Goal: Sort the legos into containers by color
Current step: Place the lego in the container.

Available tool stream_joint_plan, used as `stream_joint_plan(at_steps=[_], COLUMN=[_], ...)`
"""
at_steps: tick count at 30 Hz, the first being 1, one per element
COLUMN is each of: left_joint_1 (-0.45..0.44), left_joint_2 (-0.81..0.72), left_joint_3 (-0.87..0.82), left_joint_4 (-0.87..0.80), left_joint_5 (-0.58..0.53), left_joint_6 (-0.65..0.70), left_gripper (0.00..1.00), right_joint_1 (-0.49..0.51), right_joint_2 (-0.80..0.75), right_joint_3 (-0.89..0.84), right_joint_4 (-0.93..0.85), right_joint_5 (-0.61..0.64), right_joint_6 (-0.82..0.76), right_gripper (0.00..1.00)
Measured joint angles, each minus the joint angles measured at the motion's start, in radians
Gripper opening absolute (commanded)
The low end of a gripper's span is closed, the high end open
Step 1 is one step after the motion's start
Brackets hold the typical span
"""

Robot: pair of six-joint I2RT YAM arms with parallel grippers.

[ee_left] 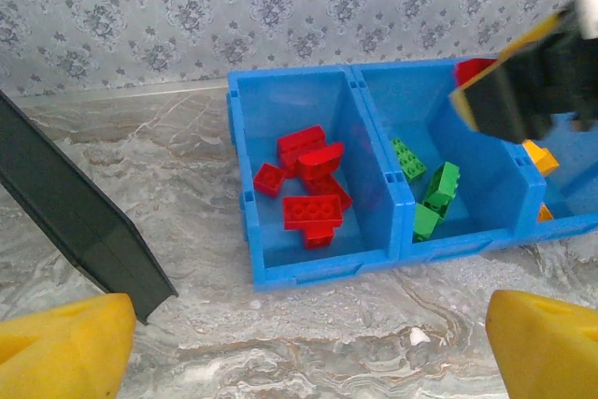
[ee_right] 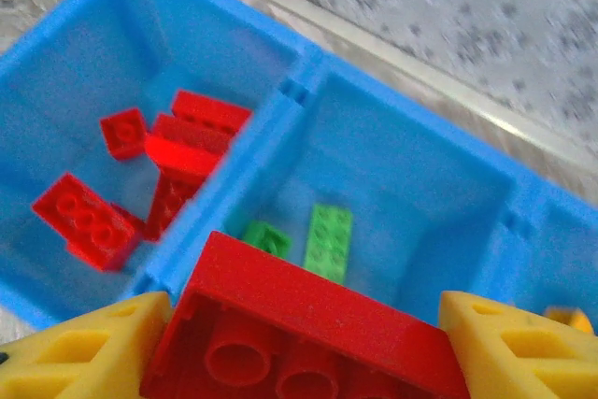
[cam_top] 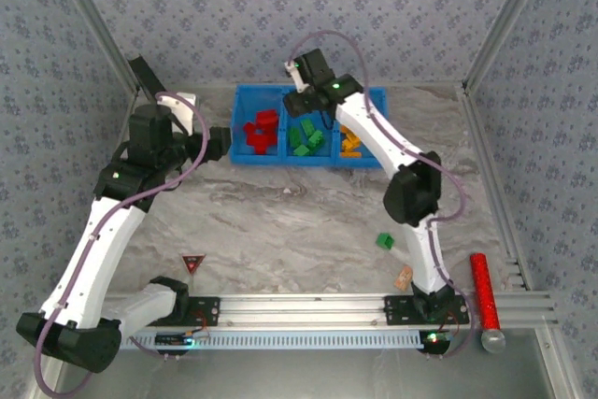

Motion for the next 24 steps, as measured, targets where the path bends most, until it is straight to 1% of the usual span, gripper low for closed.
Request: stream_joint_plan(at_steps=[4, 13, 19, 24], left_joint_1=[0.0, 0.0, 0.0, 0.0], left_joint_2=[-0.007, -0.018, -0.022, -0.025], left_joint_3=[-0.006, -0.016, -0.017, -0.017], left_joint_4=[0.0, 0.0, 0.0, 0.001], left_joint_5=[-0.003, -0.003, -0.003, -0.003], left_joint_6=[0.0, 0.0, 0.0, 0.0], left_gripper=[0.97, 0.97, 0.97, 0.98], right_joint_1=[0.048, 0.127, 0.142, 0.138], right_joint_2=[0.11, 0.277, 0.363, 0.42], right_joint_3=[0.101, 0.184, 0.195, 0.225], right_joint_4=[0.053, 0.209, 0.261, 0.263], right_joint_5=[-0.013, -0.005, 0.045, 0.065], right_joint_6=[-0.071, -0.256, -0.383, -0.435], right_gripper=[0.6, 0.6, 0.61, 0.66])
